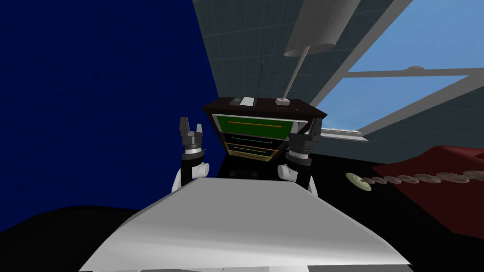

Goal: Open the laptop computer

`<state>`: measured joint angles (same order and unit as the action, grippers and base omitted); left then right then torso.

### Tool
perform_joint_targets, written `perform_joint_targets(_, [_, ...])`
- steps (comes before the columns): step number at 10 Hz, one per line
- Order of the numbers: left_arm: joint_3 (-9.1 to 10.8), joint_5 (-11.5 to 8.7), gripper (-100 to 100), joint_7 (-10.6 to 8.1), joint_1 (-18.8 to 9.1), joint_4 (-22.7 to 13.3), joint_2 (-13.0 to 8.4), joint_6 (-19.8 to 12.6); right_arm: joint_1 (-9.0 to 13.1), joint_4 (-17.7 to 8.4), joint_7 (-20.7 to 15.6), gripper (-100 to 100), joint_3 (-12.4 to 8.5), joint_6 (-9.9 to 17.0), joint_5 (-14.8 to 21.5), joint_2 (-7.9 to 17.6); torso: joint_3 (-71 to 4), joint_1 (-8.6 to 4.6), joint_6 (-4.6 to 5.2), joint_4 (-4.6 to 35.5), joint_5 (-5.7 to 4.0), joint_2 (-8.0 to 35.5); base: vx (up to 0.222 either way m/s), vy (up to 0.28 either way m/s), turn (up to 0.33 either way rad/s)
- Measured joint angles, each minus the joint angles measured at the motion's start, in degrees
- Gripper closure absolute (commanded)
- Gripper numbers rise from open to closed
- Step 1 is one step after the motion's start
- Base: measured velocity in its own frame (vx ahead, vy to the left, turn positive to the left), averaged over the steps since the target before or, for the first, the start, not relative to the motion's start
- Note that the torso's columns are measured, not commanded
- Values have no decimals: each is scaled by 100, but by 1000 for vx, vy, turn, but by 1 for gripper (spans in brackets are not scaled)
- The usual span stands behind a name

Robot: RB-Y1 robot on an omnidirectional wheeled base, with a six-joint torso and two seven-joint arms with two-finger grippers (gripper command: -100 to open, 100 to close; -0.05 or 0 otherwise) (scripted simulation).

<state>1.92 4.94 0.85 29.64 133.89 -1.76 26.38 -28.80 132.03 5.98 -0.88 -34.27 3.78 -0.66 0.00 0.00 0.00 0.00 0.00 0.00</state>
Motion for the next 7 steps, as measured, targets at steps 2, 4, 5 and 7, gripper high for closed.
perform_joint_targets(2, [0,0,0,0,0,0,0,0,0,0,0,0,0,0,0,0,-1200,0,0,600,0,597,0,0,0])
perform_joint_targets(4, [0,0,0,0,0,1,0,0,0,1,0,0,0,0,0,0,-2850,0,0,1424,0,1422,0,0,0])
perform_joint_targets(5, [0,0,0,0,0,1,0,0,0,1,0,0,0,0,0,0,-3692,0,0,1846,0,1845,0,0,0])
perform_joint_targets(7, [0,0,0,0,0,1,0,0,0,2,0,0,0,0,0,0,-5381,0,0,2691,0,2693,0,0,0])
